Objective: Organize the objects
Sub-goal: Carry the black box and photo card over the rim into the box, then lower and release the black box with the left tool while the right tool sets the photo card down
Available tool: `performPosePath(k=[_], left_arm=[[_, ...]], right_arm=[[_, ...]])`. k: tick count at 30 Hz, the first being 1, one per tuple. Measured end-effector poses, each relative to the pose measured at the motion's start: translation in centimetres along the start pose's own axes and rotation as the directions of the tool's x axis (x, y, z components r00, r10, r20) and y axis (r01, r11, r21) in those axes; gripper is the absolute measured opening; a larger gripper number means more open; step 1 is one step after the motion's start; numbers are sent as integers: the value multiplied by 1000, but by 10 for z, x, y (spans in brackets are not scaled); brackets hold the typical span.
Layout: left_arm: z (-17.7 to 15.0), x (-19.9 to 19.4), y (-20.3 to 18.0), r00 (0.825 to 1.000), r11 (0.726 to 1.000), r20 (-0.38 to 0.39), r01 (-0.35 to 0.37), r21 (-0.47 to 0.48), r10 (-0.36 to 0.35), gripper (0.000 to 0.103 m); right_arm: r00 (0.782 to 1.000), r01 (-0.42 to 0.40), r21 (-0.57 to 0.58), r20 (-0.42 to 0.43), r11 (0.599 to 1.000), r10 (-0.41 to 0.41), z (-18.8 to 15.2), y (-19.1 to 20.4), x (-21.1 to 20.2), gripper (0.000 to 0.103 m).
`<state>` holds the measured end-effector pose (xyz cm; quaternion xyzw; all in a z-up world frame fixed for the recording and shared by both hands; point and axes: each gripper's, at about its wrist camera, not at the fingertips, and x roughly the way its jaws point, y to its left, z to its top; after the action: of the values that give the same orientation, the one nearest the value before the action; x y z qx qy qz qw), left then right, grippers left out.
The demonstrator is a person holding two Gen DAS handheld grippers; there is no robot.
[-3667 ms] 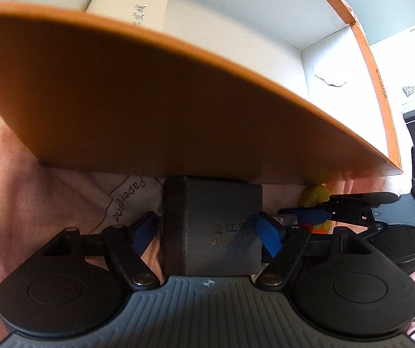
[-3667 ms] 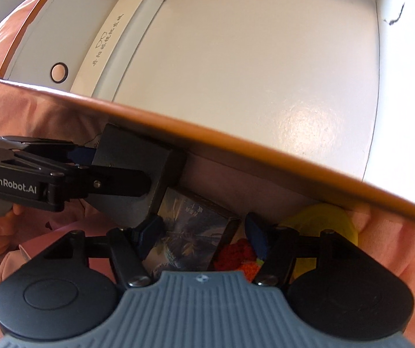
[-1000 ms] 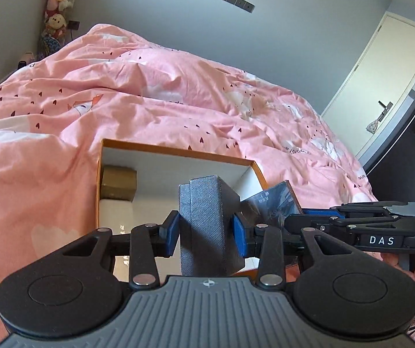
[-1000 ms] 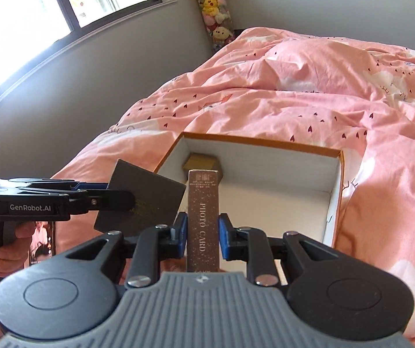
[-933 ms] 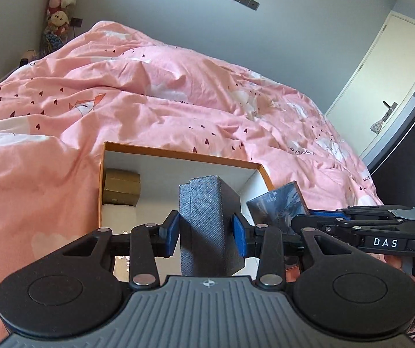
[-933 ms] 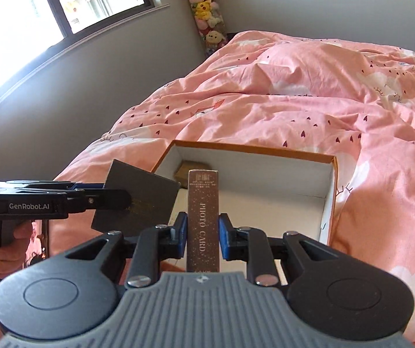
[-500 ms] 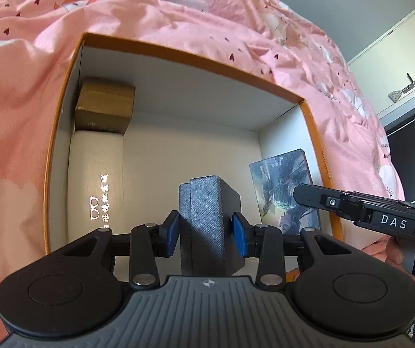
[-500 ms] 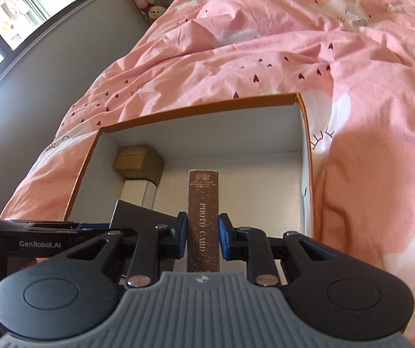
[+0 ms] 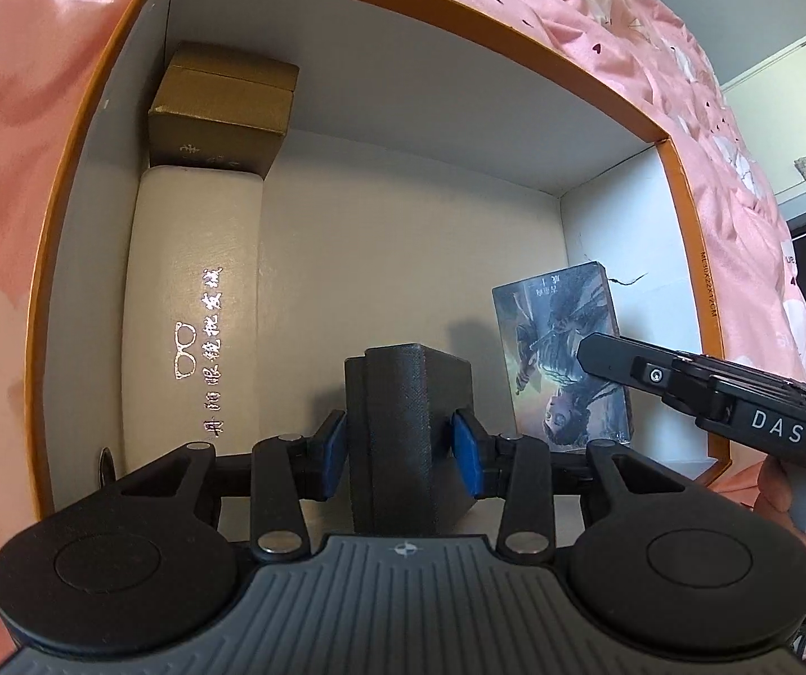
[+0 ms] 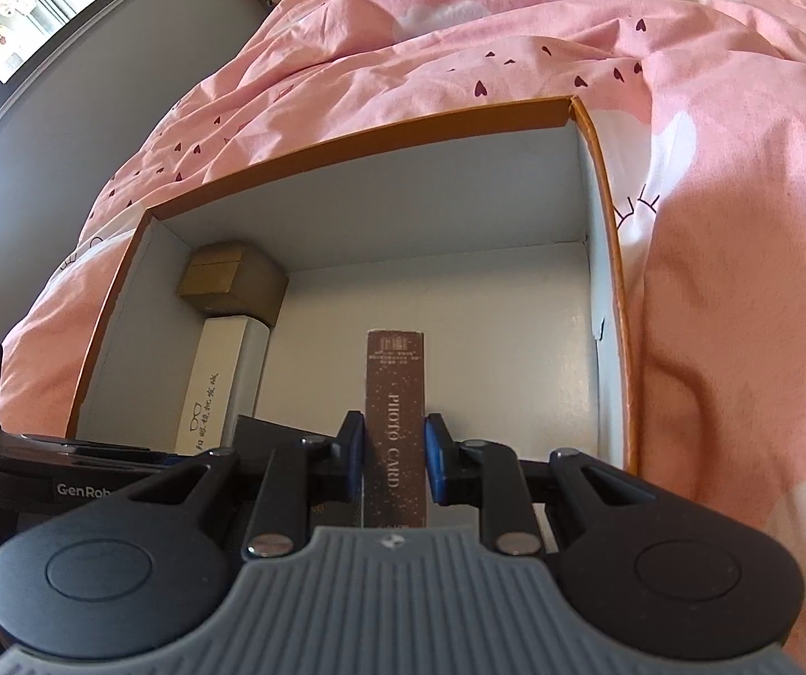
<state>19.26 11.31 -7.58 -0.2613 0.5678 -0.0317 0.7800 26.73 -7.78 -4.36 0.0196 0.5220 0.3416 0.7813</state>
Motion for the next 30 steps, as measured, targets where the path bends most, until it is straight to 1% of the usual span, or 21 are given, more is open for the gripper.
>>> performPosePath(k=[2, 5, 8, 16, 21, 24, 27, 30], left_arm=[[0, -3, -1, 999, 999, -1, -38, 10, 38, 47], [-3, -8, -9, 993, 991, 24, -115, 66, 114, 47], [-5, -15, -12, 988, 984, 48, -153, 96, 149, 47], [-2, -31, -15, 981, 980, 119, -164, 109, 151, 47], [-2, -36, -12, 981, 978, 127, -166, 124, 150, 47], [-2, -34, -15, 978, 974, 134, -178, 141, 160, 46], [-4, -30, -20, 977, 967, 136, -187, 174, 164, 45], [-8, -25, -26, 978, 955, 132, -189, 227, 162, 42]], right_arm=[[1000, 1, 0, -5, 1000, -1, -1, -1, 3, 24], [1000, -2, -4, -12, 1000, 1, -2, 0, 6, 24], [1000, -2, -13, -21, 1000, 2, -5, 3, 9, 24], [999, 6, -8, -51, 1000, -6, -7, 12, 19, 24], [996, -38, 19, -78, 999, 39, -9, 21, 25, 24], [996, -36, 13, -86, 999, 37, -11, 27, 29, 24], [995, -33, 13, -92, 999, 34, -11, 27, 31, 24], [993, -34, 36, -111, 999, 38, -8, 21, 33, 24]])
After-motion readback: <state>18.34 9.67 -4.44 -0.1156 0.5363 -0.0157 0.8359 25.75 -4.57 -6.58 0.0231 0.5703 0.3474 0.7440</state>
